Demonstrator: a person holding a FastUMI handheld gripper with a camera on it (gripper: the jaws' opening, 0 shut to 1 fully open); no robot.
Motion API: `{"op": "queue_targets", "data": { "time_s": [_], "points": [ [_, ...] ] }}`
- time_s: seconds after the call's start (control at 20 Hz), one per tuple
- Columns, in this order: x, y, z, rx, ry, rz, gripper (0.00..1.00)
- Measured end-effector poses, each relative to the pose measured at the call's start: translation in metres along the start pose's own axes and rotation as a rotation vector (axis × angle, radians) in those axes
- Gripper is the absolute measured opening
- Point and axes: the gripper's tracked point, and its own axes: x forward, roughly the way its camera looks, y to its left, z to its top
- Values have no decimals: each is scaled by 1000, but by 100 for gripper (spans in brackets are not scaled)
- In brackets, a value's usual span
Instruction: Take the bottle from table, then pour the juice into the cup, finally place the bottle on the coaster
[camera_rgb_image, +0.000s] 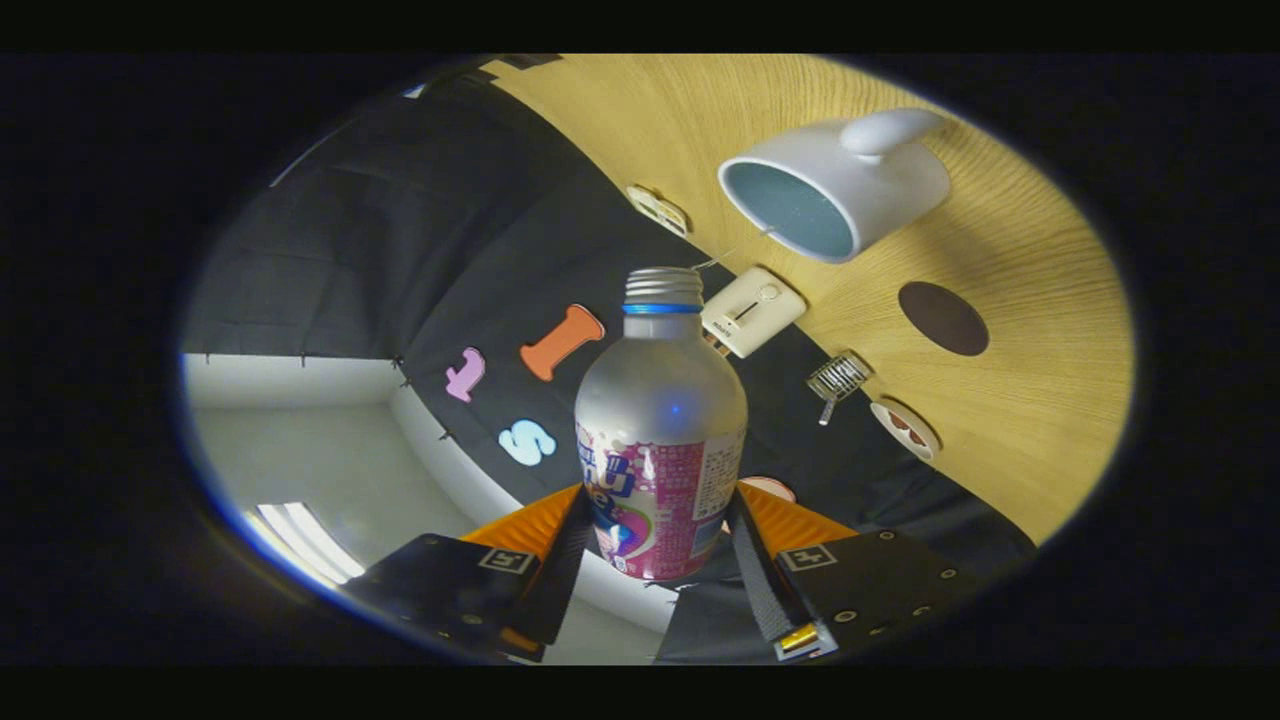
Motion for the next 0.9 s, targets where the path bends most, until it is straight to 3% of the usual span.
{"op": "queue_targets", "data": {
  "time_s": [0.2, 0.55, 0.7, 0.9],
  "points": [
    [8, 7, 1, 9, -3, 6, 74],
    [12, -19, 5, -41, 0, -62, 74],
    [12, -45, 9, -155, -1, -149, 74],
    [14, -77, 16, -435, 13, -258, 73]
  ]
}}
